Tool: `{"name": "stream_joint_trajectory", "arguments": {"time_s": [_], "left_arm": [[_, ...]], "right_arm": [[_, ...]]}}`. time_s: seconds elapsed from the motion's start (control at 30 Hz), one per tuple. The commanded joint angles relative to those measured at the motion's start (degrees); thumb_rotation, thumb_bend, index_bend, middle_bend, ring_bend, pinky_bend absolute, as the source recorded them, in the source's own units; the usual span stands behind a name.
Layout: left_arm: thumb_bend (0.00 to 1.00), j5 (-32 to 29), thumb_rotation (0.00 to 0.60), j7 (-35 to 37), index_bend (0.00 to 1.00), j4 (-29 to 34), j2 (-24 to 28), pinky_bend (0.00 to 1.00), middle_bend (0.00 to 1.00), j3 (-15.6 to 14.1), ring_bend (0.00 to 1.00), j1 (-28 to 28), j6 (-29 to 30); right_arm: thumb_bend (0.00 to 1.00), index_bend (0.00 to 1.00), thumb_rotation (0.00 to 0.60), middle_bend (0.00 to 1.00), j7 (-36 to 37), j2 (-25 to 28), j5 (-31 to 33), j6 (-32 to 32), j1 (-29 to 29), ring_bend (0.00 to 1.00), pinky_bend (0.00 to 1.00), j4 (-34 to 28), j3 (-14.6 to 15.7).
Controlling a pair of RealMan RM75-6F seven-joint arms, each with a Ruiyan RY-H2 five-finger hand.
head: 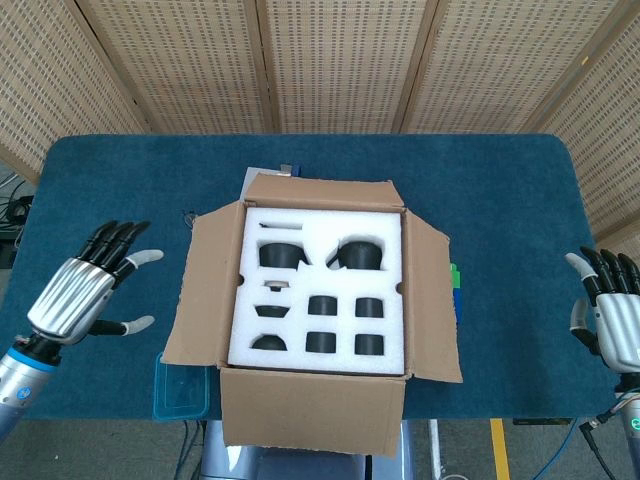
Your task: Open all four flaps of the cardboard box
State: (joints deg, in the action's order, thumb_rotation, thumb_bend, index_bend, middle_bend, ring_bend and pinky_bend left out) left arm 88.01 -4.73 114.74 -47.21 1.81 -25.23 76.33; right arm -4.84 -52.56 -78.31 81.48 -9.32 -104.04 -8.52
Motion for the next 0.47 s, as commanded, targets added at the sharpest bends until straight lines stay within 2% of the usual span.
{"name": "stream_joint_trajectory", "arguments": {"time_s": [0.03,0.47], "left_arm": [[0.13,-1.34,0.499,-2.65,0.21,-2.87,-4.02,0.0,0.0,-0.23,0.0,4.07,5.14],[0.13,-1.97,0.5,-3.97,0.21,-7.44,-8.8,0.0,0.0,-3.89,0.0,12.62,10.66]], "right_arm": [[0.78,0.13,0.6,0.09,-0.7,-0.6,0.02,0.23,0.09,0.0,0.0,0.51,0.14],[0.78,0.13,0.6,0.09,-3.46,-3.47,-1.38,2.15,1.17,0.0,0.0,1.81,1.32]]}}
